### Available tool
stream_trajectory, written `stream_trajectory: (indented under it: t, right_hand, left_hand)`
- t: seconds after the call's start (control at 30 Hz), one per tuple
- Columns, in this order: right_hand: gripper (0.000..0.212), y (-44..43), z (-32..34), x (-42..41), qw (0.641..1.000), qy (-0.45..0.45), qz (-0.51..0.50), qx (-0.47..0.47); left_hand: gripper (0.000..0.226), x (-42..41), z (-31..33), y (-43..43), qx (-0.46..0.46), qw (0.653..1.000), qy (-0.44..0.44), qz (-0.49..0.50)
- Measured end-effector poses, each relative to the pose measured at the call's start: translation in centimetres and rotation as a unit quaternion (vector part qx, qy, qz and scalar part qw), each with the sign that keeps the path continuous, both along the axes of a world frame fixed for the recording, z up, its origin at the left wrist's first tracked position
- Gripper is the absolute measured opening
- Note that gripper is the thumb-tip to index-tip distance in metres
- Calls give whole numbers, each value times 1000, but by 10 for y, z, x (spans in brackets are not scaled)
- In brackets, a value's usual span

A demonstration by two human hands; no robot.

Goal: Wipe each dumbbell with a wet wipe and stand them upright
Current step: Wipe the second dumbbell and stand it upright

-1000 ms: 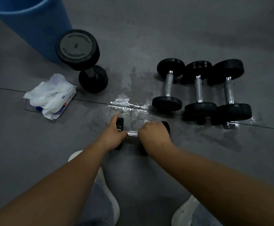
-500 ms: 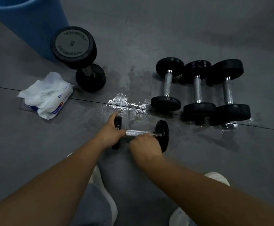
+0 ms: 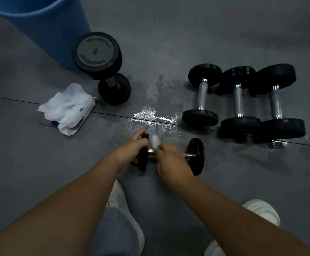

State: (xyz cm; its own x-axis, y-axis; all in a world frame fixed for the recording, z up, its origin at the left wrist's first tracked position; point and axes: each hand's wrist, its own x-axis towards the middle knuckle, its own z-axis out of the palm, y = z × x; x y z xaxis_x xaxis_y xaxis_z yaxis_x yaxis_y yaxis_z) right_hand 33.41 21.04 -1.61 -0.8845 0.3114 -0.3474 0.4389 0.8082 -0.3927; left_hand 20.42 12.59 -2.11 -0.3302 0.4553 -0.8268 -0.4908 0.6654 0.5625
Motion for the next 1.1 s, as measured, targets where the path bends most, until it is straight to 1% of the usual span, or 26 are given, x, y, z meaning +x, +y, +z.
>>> stream_trajectory:
  t: [0.03, 0.07, 0.1, 0.13, 0.17, 0.2, 0.23, 0.27, 0.3, 0.33, 0.4, 0.43, 0.47, 0.53, 0.57, 0.6, 0.67, 0.7, 0.77, 0.83, 0.9, 0.97, 1.0, 1.03, 1.1]
  right_hand:
    - [28, -4, 3, 1, 998, 12, 61, -24]
    - [26, -4, 5, 0, 996, 6, 78, -40]
    - [26, 0, 4, -1, 998, 10, 45, -39]
    - [27, 5, 0, -2, 999, 19, -14, -36]
    - [29, 7, -6, -1, 998, 26, -52, -28]
    - [30, 4, -6, -2, 998, 30, -48, -15]
    - [30, 0, -6, -2, 999, 27, -10, -15]
    - [27, -4, -6, -1, 999, 20, 39, -18]
    - [23, -4, -5, 0, 997, 25, 72, -20]
    - [23, 1, -4, -1, 997, 24, 71, -10]
    - [27, 16, -3, -1, 999, 44, 3, 20]
    - [27, 23, -4, -1, 999, 25, -11, 41]
    - [27, 27, -4, -1, 999, 0, 10, 52]
    - [24, 33, -2, 2, 996, -23, 83, 8]
    - [21, 39, -1, 2, 995, -26, 98, -23]
    - [18, 45, 2, 2, 995, -24, 92, -35]
    - [18, 53, 2, 2, 999, -9, 46, -20]
    - [18, 53, 1, 2, 999, -11, 27, -13]
    - [23, 41, -3, 1, 998, -38, 40, -8]
    - [25, 29, -10, 1, 997, -57, 44, -5]
    - [18, 31, -12, -1, 999, -48, -4, -16]
    - [13, 38, -8, -4, 996, -29, -47, -67]
    - [12, 43, -5, -4, 991, -10, -86, -98]
    - [13, 49, 0, -4, 981, 16, -143, -131]
    - [23, 62, 10, -2, 950, 66, -245, -182]
  left_hand:
    - [56, 0, 0, 1, -6, 1000, -14, 17]
    - [45, 0, 0, 1, -10, 999, -25, 32]
    - [34, -1, -1, 0, -12, 998, -32, 46]
    - [30, -2, -2, -1, -13, 997, -37, 61]
    - [30, -3, -3, -1, -17, 996, -45, 76]
    - [33, -3, -3, -1, -20, 996, -46, 80]
    - [34, -1, -3, 0, -15, 997, -37, 71]
    - [36, 1, -3, 0, -5, 999, -9, 45]
    - [42, 2, -4, -1, 5, 999, 31, 6]
    - [54, 4, -5, -3, 13, 997, 71, -38]
    - [81, 6, -3, -9, 10, 986, 120, -119]
    - [92, 7, -3, -11, 7, 980, 132, -150]
    - [101, 7, -2, -15, 5, 974, 144, -177]
    - [113, 6, -3, -19, 0, 958, 175, -227]
    - [115, 5, -5, -21, -3, 949, 188, -252]
    - [116, 4, -4, -22, -8, 942, 199, -271]
    - [116, 2, -4, -22, -15, 941, 196, -277]
    - [116, 2, -5, -22, -15, 949, 178, -259]
    - [111, 5, -7, -19, -23, 973, 115, -201]
    - [108, 10, -8, -15, -35, 984, 74, -155]
    - [102, 13, -9, -12, -25, 989, 77, -124]
    - [95, 14, -3, -8, 0, 991, 91, -101]
    - [93, 13, 2, -4, 15, 989, 100, -107]
    - [96, 11, 6, 2, 29, 985, 116, -122]
    - [96, 3, 20, 15, 48, 966, 178, -183]
